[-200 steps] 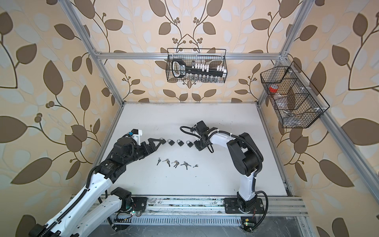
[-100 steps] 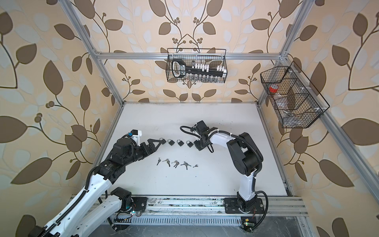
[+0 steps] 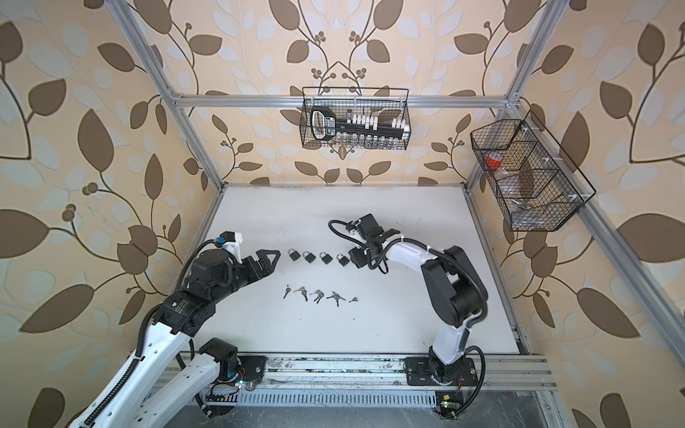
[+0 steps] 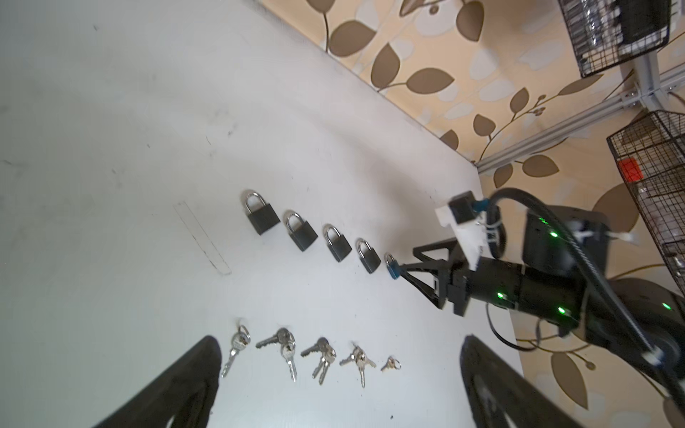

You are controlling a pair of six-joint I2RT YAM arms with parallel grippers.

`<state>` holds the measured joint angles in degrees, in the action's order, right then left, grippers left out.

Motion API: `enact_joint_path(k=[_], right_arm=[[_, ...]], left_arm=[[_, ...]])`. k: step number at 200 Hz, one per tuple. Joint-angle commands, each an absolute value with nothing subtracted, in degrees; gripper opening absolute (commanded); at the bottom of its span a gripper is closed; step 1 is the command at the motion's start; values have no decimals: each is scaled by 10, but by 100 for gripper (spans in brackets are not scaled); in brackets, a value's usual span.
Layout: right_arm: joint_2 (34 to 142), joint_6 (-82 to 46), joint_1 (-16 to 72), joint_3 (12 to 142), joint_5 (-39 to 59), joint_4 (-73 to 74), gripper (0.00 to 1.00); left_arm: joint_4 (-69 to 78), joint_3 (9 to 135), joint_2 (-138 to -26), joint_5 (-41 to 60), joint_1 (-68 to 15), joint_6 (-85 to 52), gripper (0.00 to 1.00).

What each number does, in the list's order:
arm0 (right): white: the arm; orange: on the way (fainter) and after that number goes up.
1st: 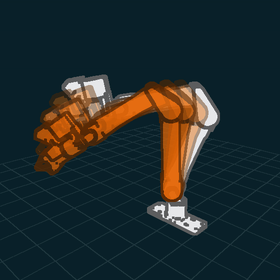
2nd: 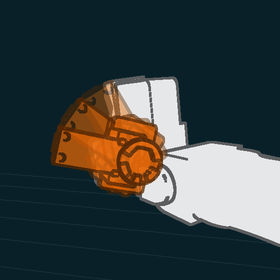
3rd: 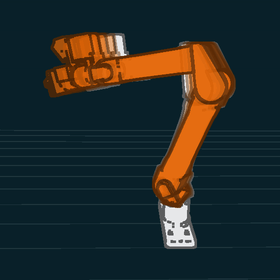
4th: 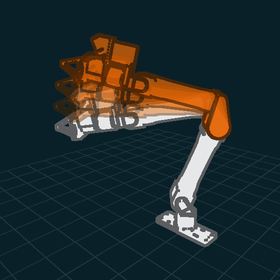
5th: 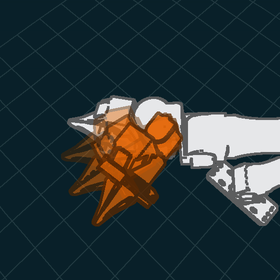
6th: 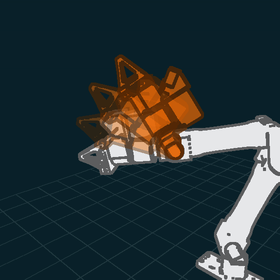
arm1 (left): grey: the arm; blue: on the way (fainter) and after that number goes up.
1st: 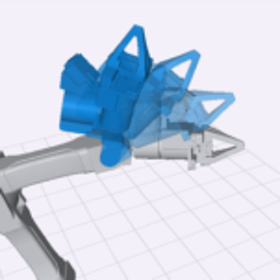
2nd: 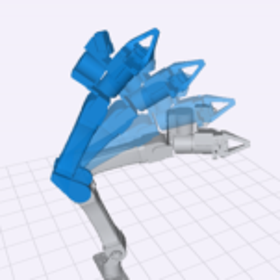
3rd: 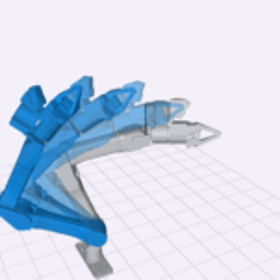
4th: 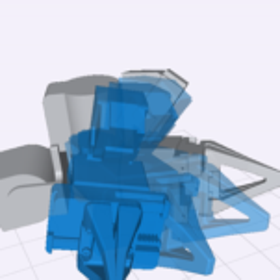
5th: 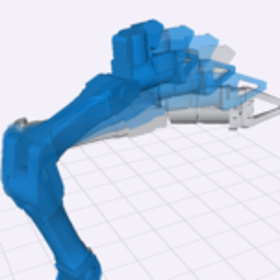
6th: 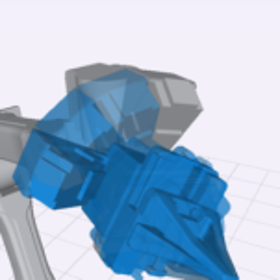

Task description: Lock with the key

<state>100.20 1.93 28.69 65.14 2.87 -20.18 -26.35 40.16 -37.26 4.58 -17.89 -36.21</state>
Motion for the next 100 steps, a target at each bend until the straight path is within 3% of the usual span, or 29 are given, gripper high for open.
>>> enact_joint_path(k=[1,11,25,61,100], right_arm=[[882,-44,264,592,-4,-87,72],[838,-74,251,547,-25,-24,87],[786,-105,228,485,-49,56,99],[728,-104,198,375,-208,199,99],[746,-18,122,306,-218,236,99]], left_arm=[[-246,412,-358,-93,-172,-303,99],[-218,395,-357,-151,-172,-294,99],[-166,366,-358,-209,-172,-262,99],[-1,255,-342,-252,-172,-145,99],[151,148,-392,-288,-172,-65,99]])
